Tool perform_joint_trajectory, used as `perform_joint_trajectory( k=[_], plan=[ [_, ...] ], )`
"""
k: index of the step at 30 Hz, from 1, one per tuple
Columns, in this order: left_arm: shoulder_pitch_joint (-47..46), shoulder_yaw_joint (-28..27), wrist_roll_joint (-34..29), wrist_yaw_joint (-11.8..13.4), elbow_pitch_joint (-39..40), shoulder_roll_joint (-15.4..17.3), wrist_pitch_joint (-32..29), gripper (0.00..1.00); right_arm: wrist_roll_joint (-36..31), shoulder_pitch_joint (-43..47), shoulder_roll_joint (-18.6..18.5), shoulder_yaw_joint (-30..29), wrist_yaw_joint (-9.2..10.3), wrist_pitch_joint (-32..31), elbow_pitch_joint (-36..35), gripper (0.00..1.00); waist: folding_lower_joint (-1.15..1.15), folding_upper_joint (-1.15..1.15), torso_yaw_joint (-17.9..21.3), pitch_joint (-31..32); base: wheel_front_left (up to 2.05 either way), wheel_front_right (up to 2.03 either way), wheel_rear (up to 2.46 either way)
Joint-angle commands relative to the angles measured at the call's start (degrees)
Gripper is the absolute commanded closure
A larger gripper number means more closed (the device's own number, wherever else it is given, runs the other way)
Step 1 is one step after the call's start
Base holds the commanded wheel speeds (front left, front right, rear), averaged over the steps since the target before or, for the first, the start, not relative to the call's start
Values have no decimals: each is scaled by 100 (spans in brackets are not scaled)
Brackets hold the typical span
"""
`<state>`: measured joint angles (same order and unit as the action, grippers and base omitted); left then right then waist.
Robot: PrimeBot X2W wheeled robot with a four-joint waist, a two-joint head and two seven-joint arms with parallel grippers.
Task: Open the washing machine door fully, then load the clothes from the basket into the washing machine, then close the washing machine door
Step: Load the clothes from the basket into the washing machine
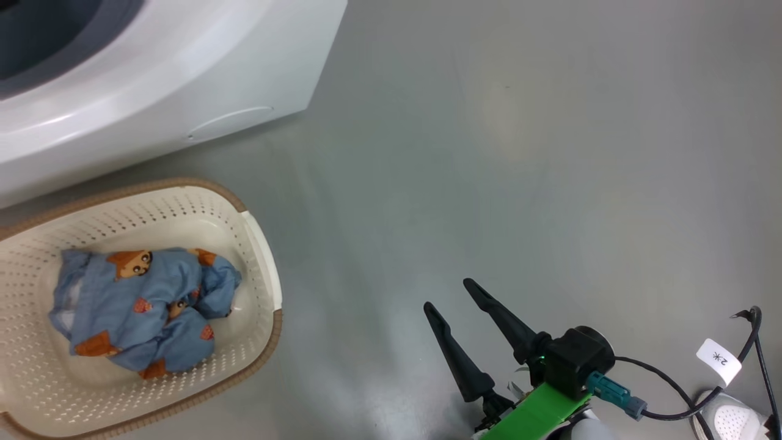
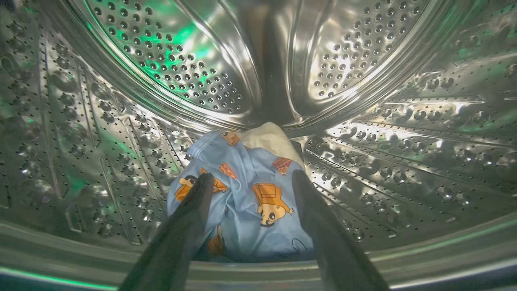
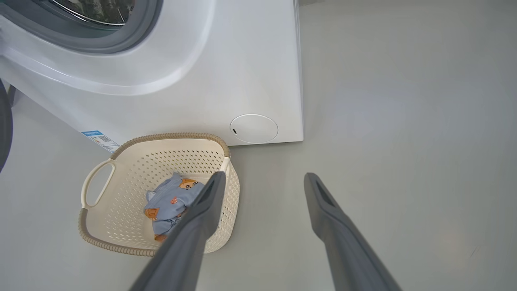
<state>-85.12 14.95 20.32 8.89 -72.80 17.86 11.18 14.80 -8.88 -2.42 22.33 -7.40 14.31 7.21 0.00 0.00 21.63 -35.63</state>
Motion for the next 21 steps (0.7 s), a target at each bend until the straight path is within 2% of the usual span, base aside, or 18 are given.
perform_joint_trajectory(
  k=[1, 21],
  plan=[
    [81, -50, 69, 40, 85, 162, 59, 0, 108, 4, -45, 114, -9, 69, -76, 0, 0, 0, -56, 85, 0, 0, 0],
    [635, -109, 421, -152, 21, -428, 319, 0, 151, -216, -45, -75, -9, 69, 53, 0, 0, 0, -471, 633, 0, 0, 0]
  ],
)
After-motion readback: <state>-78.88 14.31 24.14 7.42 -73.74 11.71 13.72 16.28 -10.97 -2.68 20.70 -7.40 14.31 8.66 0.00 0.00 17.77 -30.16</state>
